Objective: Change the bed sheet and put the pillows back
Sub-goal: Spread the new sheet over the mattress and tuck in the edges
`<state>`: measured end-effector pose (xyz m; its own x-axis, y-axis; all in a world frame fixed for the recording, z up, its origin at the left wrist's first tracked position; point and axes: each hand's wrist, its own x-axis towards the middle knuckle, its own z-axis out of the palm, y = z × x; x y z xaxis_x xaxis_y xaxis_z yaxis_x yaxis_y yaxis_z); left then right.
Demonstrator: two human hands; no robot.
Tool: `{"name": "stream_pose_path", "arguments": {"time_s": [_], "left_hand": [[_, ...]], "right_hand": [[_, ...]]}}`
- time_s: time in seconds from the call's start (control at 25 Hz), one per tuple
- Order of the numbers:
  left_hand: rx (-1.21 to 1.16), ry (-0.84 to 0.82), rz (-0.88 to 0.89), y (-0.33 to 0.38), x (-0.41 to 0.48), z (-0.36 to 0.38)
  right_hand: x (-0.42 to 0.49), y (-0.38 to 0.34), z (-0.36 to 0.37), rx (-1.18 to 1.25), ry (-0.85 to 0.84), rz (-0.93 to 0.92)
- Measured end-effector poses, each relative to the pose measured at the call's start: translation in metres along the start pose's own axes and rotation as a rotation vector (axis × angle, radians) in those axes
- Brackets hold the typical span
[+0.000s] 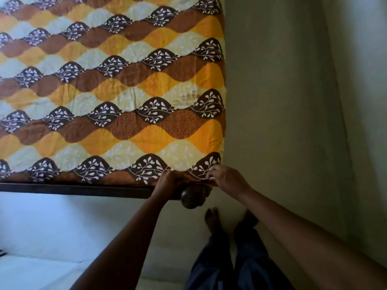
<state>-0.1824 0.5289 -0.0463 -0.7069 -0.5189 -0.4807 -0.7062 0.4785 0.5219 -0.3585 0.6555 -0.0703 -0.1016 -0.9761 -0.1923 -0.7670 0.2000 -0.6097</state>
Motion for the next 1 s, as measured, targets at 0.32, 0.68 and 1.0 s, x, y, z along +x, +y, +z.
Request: {"name": "stream_pose_path", "arguments": {"time_s": [0.32,0.68,1.0], "left_hand": [[0.259,0.291,0.103,-0.078,-0.037,-0.034],[0.167,0.148,0.113,-0.115,-0.040,-0.054],[0.164,-0.204,-0.268,-0.083,-0.038,-0.060]], "right_hand": [[0.053,-0.071,-0.006,0.234,-0.097,0.117],[0.096,-0.105,0.024,-0.106,-0.428,-0.075],[0.101,-0.109,0.036,-0.028,-0.803,0.183]]}}
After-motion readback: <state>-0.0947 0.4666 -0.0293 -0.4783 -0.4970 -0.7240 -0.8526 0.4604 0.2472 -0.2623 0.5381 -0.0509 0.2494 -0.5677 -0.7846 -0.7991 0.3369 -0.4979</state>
